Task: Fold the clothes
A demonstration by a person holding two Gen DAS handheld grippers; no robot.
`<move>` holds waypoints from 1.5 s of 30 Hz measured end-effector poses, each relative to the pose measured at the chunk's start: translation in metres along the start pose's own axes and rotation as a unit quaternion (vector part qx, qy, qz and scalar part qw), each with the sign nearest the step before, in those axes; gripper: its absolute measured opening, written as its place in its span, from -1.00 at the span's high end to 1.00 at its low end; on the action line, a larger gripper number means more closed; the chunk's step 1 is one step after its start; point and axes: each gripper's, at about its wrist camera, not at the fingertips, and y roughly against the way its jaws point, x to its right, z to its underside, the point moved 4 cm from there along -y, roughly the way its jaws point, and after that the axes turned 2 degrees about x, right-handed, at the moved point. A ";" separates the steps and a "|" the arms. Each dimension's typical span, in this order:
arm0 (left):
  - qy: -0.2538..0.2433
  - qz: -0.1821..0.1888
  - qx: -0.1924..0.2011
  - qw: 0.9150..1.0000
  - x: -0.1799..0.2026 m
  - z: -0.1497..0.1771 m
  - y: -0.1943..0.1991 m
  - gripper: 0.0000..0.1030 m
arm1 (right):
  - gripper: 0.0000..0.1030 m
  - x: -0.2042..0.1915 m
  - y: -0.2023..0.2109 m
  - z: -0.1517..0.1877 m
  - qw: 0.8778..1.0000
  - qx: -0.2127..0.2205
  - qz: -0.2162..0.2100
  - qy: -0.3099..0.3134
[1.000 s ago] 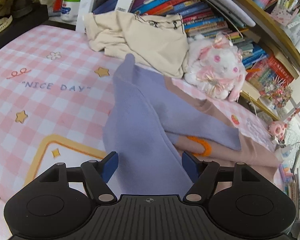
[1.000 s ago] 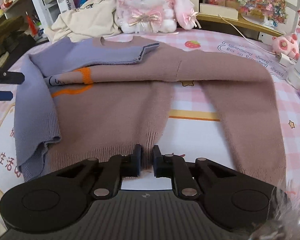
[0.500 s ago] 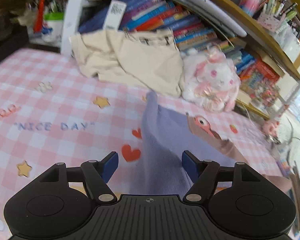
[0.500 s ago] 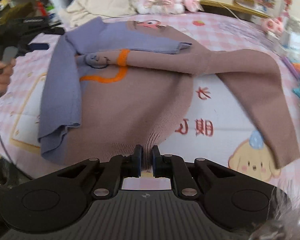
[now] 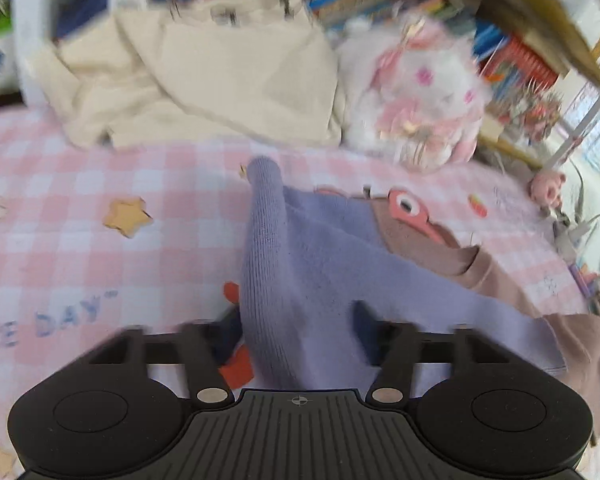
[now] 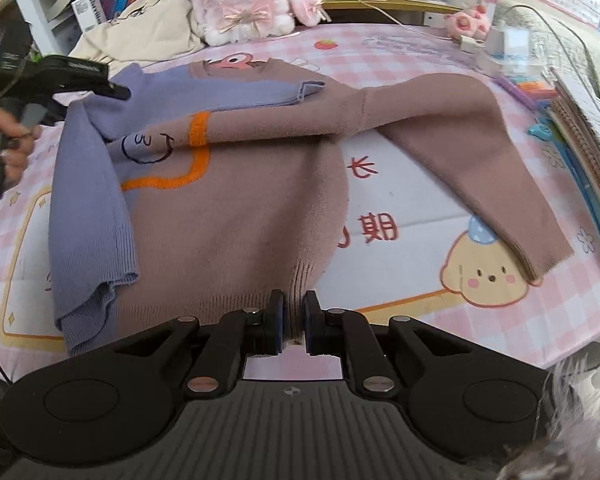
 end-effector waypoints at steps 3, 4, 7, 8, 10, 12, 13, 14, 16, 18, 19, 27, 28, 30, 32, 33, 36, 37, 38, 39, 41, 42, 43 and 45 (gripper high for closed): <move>0.015 0.032 0.010 0.999 -0.002 0.004 0.000 0.80 | 0.81 0.007 0.006 0.003 1.000 -0.008 0.014 -0.008; 0.018 0.038 0.022 0.999 -0.001 0.006 0.007 0.81 | 0.82 0.009 0.007 0.005 1.000 -0.011 0.015 -0.015; 0.043 0.046 0.083 0.994 -0.008 0.010 0.041 0.80 | 0.82 0.010 0.011 0.006 1.000 -0.017 0.013 -0.021; 0.062 0.034 0.104 0.992 -0.017 0.012 0.052 0.78 | 0.82 0.005 0.012 0.005 1.000 -0.017 0.006 -0.014; 0.080 -0.032 0.119 0.989 -0.040 0.024 0.062 0.77 | 0.82 -0.006 0.015 0.004 1.000 -0.017 -0.010 -0.001; 0.069 -0.092 0.095 0.989 -0.059 0.037 0.057 0.74 | 0.82 -0.020 0.013 0.005 0.999 -0.027 -0.026 0.026; 0.061 -0.107 0.085 0.989 -0.065 0.042 0.058 0.61 | 0.82 -0.027 0.011 0.006 0.998 -0.032 -0.034 0.039; 0.052 -0.114 0.095 0.988 -0.065 0.044 0.067 0.45 | 0.82 -0.033 0.010 0.007 0.997 -0.037 -0.038 0.052; 0.034 -0.128 0.114 0.985 -0.067 0.048 0.085 0.17 | 0.82 -0.040 0.007 0.006 0.996 -0.046 -0.050 0.064; 0.011 -0.138 0.132 0.982 -0.064 0.053 0.103 0.06 | 0.82 -0.046 0.005 0.008 0.994 -0.054 -0.064 0.075; -0.010 -0.136 0.139 0.981 -0.056 0.056 0.111 0.06 | 0.81 -0.050 0.004 0.009 0.992 -0.058 -0.072 0.081; -0.184 -0.038 0.128 0.974 0.054 0.074 0.108 0.05 | 0.81 -0.074 0.001 0.023 0.977 -0.100 -0.124 0.138; -0.204 -0.027 0.120 0.971 0.070 0.076 0.099 0.05 | 0.81 -0.069 0.002 0.023 0.978 -0.105 -0.124 0.133; -0.246 -0.021 0.106 0.963 0.102 0.080 0.076 0.05 | 0.78 -0.058 0.003 0.023 0.979 -0.107 -0.125 0.119; -0.286 -0.025 0.095 0.953 0.131 0.084 0.053 0.05 | 0.67 -0.049 0.007 0.020 0.981 -0.098 -0.126 0.107; -0.303 -0.031 0.092 0.948 0.143 0.084 0.043 0.05 | 0.55 -0.045 0.009 0.019 0.983 -0.090 -0.123 0.104; -0.348 -0.061 0.087 0.932 0.173 0.084 0.013 0.06 | 0.28 -0.031 0.012 0.009 0.988 -0.063 -0.114 0.085; -0.360 -0.076 0.087 0.926 0.180 0.084 0.003 0.06 | 0.28 -0.028 0.011 0.006 0.989 -0.060 -0.115 0.076; -0.370 -0.092 0.086 0.921 0.185 0.083 -0.005 0.09 | 0.28 -0.024 0.010 0.003 0.989 -0.056 -0.115 0.067; -0.375 -0.110 0.086 0.917 0.188 0.082 -0.013 0.12 | 0.28 -0.021 0.009 0.001 0.990 -0.053 -0.116 0.058; -0.375 -0.135 0.081 0.913 0.189 0.080 -0.025 0.34 | 0.28 -0.013 0.007 -0.005 0.991 -0.046 -0.118 0.040; -0.376 -0.140 0.080 0.912 0.189 0.080 -0.028 0.40 | 0.28 -0.010 0.006 -0.007 0.992 -0.043 -0.118 0.031; -0.381 -0.145 0.081 0.910 0.190 0.080 -0.031 0.67 | 0.28 -0.006 0.005 -0.010 0.992 -0.040 -0.119 0.022; -0.368 -0.145 0.084 0.914 0.185 0.075 -0.029 0.84 | 0.28 0.001 0.003 -0.015 0.992 -0.033 -0.120 0.004</move>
